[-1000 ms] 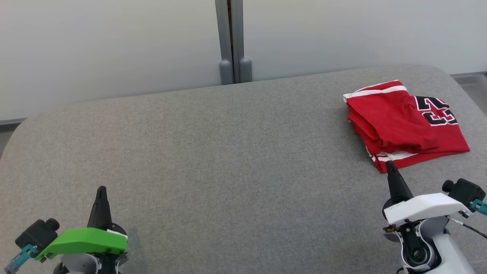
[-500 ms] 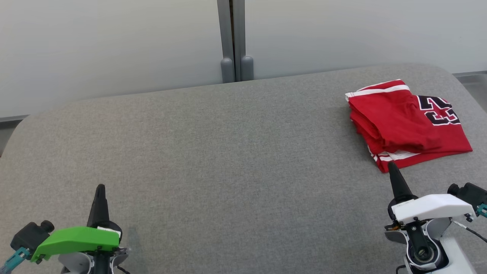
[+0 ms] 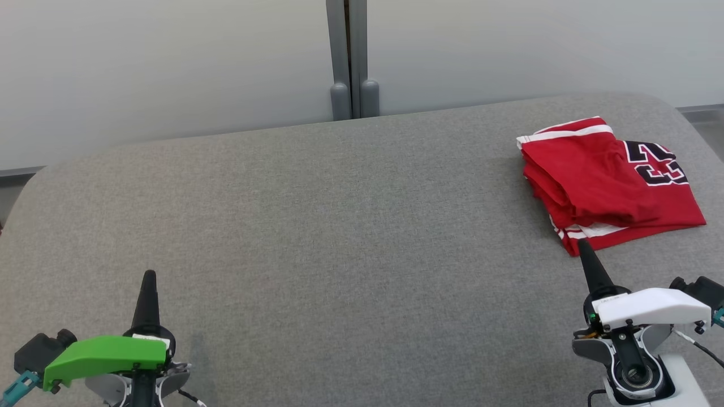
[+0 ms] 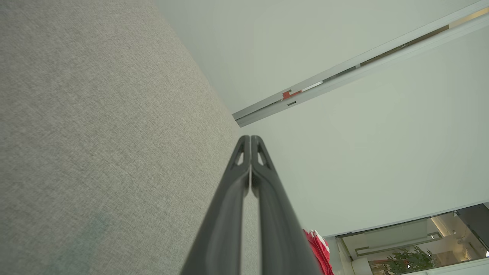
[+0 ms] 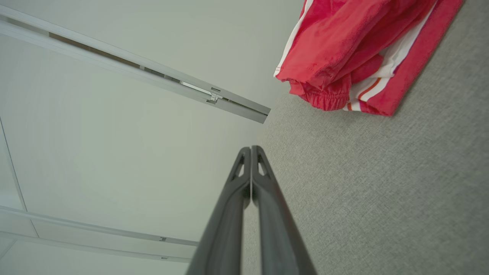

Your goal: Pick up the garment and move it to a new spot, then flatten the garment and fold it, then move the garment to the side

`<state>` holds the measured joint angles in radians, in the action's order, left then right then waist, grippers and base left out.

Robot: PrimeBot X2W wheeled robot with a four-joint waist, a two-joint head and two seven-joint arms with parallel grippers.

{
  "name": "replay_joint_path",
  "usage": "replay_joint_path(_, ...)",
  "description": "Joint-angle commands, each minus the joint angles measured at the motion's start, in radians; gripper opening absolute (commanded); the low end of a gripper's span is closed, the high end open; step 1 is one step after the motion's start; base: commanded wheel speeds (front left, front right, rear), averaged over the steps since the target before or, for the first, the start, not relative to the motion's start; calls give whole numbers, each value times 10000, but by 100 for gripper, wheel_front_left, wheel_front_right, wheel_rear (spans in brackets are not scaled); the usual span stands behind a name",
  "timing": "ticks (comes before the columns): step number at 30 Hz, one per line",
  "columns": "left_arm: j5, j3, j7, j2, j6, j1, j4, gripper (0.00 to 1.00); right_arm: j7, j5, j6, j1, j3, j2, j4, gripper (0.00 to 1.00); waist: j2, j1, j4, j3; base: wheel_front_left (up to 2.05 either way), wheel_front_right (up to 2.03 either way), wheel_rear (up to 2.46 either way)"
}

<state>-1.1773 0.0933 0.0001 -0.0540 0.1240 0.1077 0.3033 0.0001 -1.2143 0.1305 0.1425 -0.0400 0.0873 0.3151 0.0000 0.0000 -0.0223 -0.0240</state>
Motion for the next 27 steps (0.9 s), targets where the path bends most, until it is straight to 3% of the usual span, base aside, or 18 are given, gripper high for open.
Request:
replay_joint_path(1,-243,45,76,-33,61,70,-115,0,71,-232,6,-40,-68,11,-169,0,0,0,6,7,0,0,0)
replay_joint_path(27,-2471,154,668,3,86,43,-380,0,664,-2256,5,-228,-446,-205,-480,0,0,0,110,133,0,0,0)
